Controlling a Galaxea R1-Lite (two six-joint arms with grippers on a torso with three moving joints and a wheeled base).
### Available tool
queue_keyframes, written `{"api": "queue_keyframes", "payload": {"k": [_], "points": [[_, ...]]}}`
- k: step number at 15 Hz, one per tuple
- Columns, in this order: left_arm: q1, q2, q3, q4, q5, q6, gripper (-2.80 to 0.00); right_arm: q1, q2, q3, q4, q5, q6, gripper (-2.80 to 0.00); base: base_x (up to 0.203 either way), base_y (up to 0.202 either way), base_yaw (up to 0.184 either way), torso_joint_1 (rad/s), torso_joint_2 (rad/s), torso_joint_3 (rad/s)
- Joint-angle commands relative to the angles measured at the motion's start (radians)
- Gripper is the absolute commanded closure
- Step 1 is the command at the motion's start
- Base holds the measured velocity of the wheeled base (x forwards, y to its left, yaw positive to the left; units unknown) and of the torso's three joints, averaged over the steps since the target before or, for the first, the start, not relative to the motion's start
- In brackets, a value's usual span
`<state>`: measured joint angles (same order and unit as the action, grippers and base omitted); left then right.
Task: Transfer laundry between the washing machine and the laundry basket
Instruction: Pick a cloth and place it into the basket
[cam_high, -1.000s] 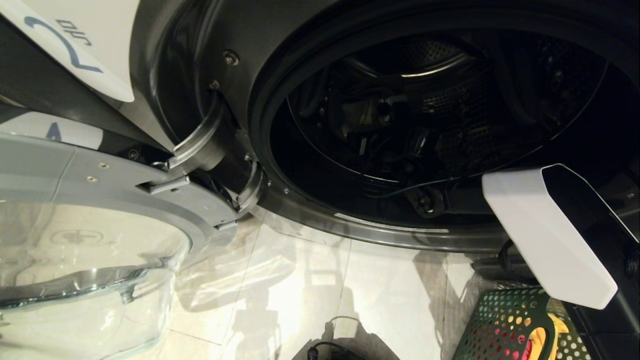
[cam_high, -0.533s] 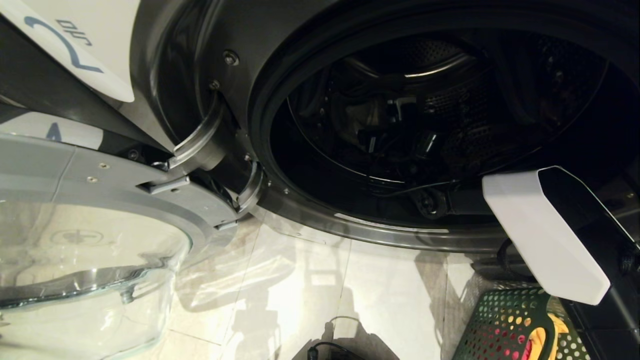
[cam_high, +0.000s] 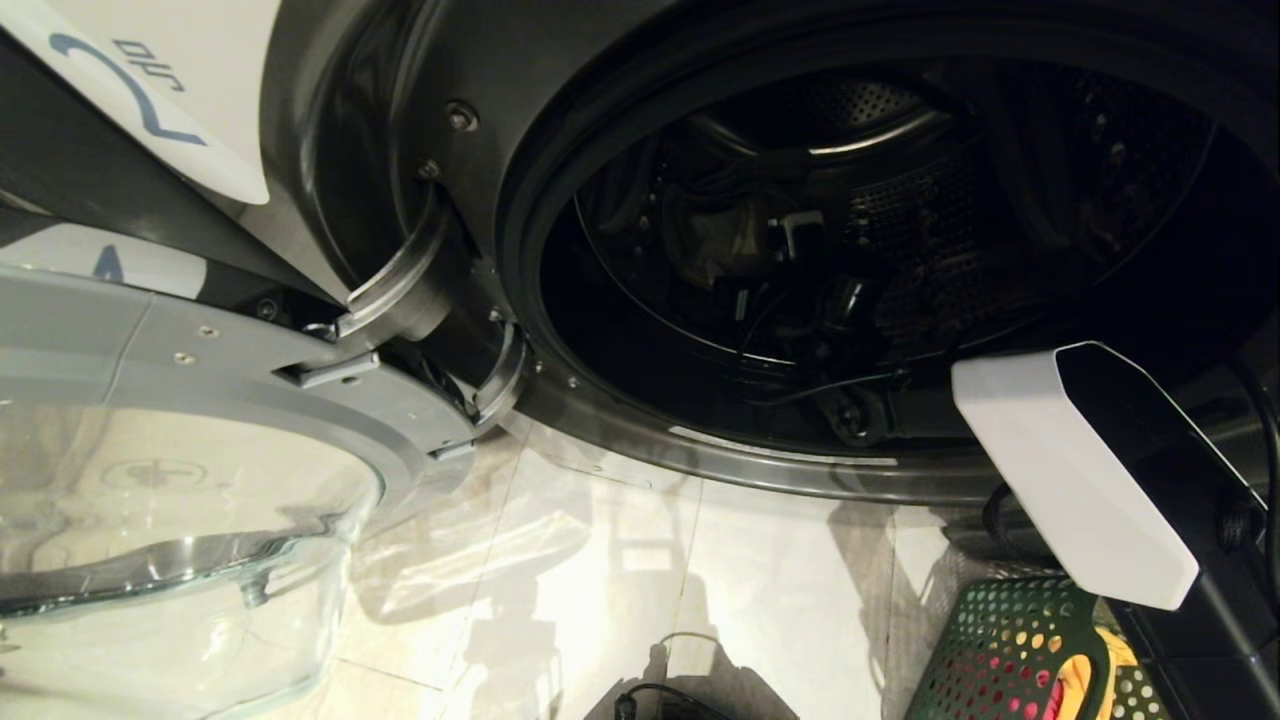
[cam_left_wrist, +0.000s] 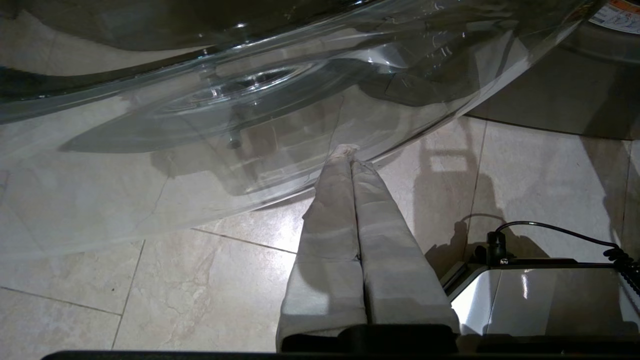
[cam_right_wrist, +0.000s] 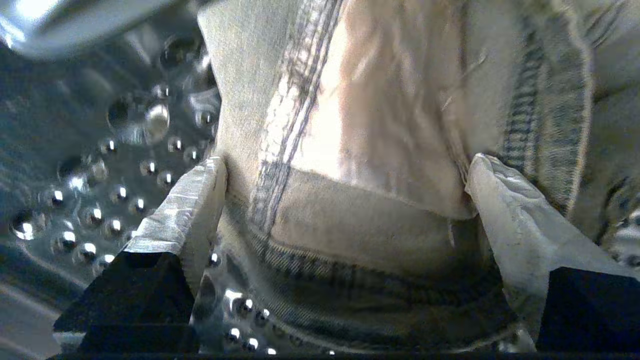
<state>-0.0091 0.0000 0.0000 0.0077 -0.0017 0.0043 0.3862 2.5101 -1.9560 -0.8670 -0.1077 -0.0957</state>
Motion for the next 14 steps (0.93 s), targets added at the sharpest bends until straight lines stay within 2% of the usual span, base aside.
{"api": "queue_keyframes", "payload": {"k": [1, 8, 9, 14], "points": [[0.000, 0.002, 0.000, 0.000, -0.001, 0.000, 0.00, 0.000, 0.006, 0.000, 0.000, 0.004, -0.001, -2.80, 0.000, 0.000, 0.000, 0.000, 0.00, 0.000], [0.000, 0.002, 0.000, 0.000, 0.000, 0.000, 0.00, 0.000, 0.016, -0.001, 0.000, 0.003, 0.001, -2.80, 0.000, 0.000, 0.000, 0.000, 0.00, 0.000], [0.000, 0.002, 0.000, 0.000, 0.000, 0.000, 0.00, 0.000, 0.016, 0.000, 0.000, -0.003, 0.001, 0.00, 0.000, 0.000, 0.000, 0.000, 0.00, 0.000], [0.000, 0.002, 0.000, 0.000, 0.000, -0.001, 0.00, 0.000, 0.013, -0.001, 0.000, -0.001, 0.001, 0.00, 0.000, 0.000, 0.000, 0.000, 0.00, 0.000]]}}
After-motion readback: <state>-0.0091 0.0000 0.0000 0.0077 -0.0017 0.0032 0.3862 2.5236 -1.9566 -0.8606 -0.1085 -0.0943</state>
